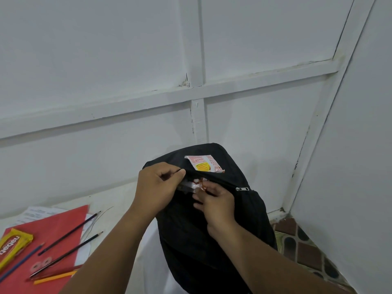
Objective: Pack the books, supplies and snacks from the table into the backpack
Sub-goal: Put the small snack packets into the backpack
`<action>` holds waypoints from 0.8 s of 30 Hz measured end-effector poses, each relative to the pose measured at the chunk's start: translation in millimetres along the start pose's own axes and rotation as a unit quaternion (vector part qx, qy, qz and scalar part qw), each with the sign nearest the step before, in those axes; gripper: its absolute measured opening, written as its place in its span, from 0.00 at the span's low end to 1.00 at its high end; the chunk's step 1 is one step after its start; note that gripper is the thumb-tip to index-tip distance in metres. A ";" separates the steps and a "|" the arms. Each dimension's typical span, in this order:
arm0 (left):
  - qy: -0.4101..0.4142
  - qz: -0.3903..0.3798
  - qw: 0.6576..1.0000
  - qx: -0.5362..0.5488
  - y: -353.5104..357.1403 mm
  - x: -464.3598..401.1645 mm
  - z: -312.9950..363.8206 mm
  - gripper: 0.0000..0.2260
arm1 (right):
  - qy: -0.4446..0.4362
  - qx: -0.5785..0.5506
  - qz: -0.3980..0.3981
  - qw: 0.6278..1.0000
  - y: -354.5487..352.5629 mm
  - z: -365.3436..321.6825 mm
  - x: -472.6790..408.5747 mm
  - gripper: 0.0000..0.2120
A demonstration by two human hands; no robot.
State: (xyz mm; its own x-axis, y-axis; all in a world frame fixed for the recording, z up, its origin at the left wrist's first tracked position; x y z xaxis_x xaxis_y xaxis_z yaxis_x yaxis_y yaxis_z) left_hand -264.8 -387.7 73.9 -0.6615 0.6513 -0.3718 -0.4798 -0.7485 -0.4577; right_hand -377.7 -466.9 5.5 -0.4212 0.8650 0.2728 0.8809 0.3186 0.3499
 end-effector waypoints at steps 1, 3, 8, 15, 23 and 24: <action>-0.001 -0.001 1.000 0.003 -0.1 -0.9 -0.3 0.05 | -0.004 0.022 -0.025 0.999 1.3 -0.3 0.7 0.13; -0.002 -0.005 1.000 0.006 -0.6 -2.1 -1.6 0.05 | -0.027 0.073 -0.088 0.993 -1.6 2.8 6.1 0.21; -0.015 -0.011 1.000 0.015 -1.3 -1.9 -7.0 0.05 | -0.188 0.292 -0.129 0.929 -31.9 5.1 27.0 0.28; -0.060 -0.020 0.997 0.044 3.2 -1.5 -6.9 0.07 | -0.413 0.307 -0.019 0.857 -28.9 -70.5 -11.9 0.13; -0.080 -0.030 0.994 0.061 4.5 2.5 -8.4 0.09 | -0.117 0.459 -0.112 0.874 -21.4 -50.4 -93.0 0.09; -0.081 -0.030 0.994 0.061 4.3 2.6 -9.5 0.09 | -0.136 0.466 -0.098 0.869 -20.5 -50.6 -89.9 0.08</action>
State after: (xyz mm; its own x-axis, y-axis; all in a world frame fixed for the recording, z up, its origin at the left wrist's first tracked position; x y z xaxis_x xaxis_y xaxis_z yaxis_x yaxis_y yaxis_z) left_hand -263.2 -388.1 63.3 -0.7086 0.6745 -0.2072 -0.5810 -0.7244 -0.3710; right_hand -368.8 -570.8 19.2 -0.6271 0.7786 0.0242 0.6442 0.5358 -0.5458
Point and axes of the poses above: each hand's wrist, its own x-axis away from the middle knuckle, its own y-axis out of the palm, z = x × y, the point moved 2 cm from there along -x, towards the middle knuckle
